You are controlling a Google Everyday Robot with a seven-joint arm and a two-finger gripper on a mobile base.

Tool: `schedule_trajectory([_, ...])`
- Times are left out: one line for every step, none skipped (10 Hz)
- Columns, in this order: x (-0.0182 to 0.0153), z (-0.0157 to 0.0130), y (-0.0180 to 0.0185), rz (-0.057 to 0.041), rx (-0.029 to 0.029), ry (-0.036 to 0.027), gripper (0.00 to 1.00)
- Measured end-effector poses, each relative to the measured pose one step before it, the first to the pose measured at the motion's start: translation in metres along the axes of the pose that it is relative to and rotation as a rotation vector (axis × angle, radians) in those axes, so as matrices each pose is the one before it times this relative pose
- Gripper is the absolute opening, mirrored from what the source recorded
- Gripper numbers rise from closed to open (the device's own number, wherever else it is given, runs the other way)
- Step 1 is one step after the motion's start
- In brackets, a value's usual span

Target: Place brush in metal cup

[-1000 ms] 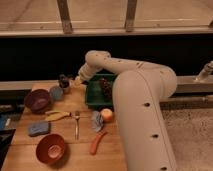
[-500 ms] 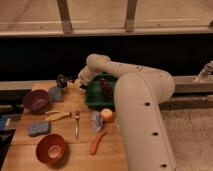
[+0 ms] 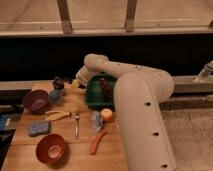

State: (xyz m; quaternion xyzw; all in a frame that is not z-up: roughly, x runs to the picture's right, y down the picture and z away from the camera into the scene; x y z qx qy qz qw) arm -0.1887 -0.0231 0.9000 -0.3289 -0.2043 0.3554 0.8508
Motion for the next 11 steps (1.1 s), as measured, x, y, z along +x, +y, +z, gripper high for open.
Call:
schedule_trajectory([0.00019, -0.00031, 0.00094, -0.00288, -0.00032, 0.00282, 0.75])
schedule_trajectory([-0.00022, -0.00084, 0.00031, -0.00266, 0.001, 0.00148, 0.75])
schedule_trajectory([-0.00131, -0.00194, 0.00039, -0.00882, 0.00568, 0.004, 0.75])
schedule_trajectory([-0.00199, -0.00269, 0.00036, -0.00679, 0.00728, 0.0026, 0.75])
schedule_trajectory([-0.00373, -0.0049, 0.00026, -0.00889, 0.01365, 0.00325, 0.75])
schedule_trajectory([-0.0066, -0.00958, 0.00004, -0.01341, 0.02247, 0.00058, 0.75])
schedule_trajectory([-0.00841, -0.01236, -0.00014, -0.01417, 0.02607, -0.00246, 0.75])
schedule_trajectory([-0.01154, -0.01623, -0.00011, -0.01494, 0.03308, -0.00713, 0.75])
schedule_trajectory([-0.00985, -0.01506, -0.00115, -0.01107, 0.02946, -0.00823, 0.75])
schedule_trajectory([-0.00109, -0.0028, -0.00087, -0.0011, 0.00581, -0.00114, 0.75])
schedule_trajectory([0.00065, 0.00022, -0.00026, 0.00057, 0.00007, 0.00069, 0.75])
